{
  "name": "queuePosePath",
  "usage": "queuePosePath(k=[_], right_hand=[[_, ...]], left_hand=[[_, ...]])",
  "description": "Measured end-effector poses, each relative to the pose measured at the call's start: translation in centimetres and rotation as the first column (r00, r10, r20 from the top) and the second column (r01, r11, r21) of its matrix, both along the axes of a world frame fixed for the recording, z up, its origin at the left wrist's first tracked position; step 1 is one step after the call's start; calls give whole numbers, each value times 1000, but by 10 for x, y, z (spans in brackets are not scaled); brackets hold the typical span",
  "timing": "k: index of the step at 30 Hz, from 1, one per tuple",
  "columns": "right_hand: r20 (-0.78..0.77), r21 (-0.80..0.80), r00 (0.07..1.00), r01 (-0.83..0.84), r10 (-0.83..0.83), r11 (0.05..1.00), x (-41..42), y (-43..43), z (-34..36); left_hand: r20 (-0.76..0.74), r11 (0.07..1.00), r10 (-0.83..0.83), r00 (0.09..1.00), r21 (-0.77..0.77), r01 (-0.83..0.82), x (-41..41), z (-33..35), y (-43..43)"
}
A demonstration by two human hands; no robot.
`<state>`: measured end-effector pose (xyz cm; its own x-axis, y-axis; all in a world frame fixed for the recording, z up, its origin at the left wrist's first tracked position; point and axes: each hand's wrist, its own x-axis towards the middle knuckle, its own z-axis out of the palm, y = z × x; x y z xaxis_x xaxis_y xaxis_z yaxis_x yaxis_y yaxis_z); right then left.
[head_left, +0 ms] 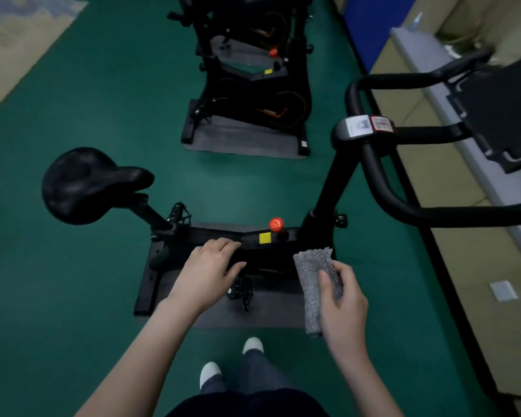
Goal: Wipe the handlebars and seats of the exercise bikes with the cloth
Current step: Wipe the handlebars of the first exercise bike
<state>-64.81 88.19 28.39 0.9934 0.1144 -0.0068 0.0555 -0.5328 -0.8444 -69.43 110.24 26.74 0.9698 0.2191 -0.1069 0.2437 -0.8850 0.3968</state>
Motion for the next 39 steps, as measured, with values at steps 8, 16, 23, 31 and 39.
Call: queuePosePath(k=[8,16,23,31,39], right_hand=[[19,11,991,134,-134,991,37,-1,4],[60,43,986,151,-153,988,76,20,17],[100,92,975,191,-199,977,90,42,34],[325,133,819,456,-473,880,124,76,55],[501,-5,574,751,-648,661,176,94,81]], left_hand=[[51,984,-177,983,-1,177,74,1,-8],[161,973,-226,961,-3,230,133,25,-9],[238,931,-357,903,12,365,186,48,-8],[338,789,-572,747,-22,614,239,54,13],[583,637,-636,506,26,771,293,73,33]])
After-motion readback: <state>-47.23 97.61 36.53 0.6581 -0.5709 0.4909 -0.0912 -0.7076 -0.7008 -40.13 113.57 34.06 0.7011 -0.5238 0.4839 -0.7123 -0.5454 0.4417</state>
